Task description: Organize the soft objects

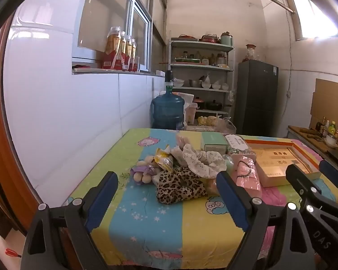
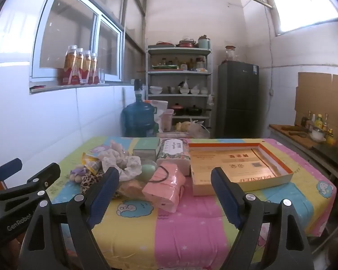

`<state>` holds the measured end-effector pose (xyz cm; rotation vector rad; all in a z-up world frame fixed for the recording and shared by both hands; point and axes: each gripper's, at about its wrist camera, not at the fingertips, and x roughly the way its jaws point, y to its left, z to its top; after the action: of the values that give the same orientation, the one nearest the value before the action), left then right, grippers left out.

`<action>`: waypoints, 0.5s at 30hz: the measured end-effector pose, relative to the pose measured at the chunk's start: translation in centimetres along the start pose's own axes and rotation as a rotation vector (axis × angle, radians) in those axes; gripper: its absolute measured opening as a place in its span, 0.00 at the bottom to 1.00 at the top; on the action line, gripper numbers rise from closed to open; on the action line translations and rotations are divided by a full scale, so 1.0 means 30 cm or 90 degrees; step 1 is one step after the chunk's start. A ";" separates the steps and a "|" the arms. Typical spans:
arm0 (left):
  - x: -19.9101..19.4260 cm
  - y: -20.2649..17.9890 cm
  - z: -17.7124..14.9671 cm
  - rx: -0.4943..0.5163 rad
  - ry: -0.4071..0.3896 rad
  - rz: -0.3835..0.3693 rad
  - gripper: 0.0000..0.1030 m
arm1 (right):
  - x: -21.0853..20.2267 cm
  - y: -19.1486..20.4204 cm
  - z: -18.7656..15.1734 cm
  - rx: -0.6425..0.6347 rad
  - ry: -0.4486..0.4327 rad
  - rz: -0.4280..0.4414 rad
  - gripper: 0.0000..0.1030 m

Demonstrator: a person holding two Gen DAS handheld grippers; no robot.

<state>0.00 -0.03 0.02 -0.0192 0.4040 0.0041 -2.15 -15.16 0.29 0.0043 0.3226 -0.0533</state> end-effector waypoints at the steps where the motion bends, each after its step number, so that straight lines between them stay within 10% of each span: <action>1: -0.001 -0.001 0.000 -0.001 -0.002 0.000 0.86 | -0.001 0.000 0.000 0.000 0.000 0.000 0.82; 15: 0.007 -0.016 -0.021 0.017 0.005 -0.010 0.85 | -0.006 0.005 0.007 -0.004 0.004 0.003 0.82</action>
<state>-0.05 -0.53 -0.65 0.0034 0.4116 -0.0174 -2.24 -14.99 0.54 -0.0006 0.3288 -0.0478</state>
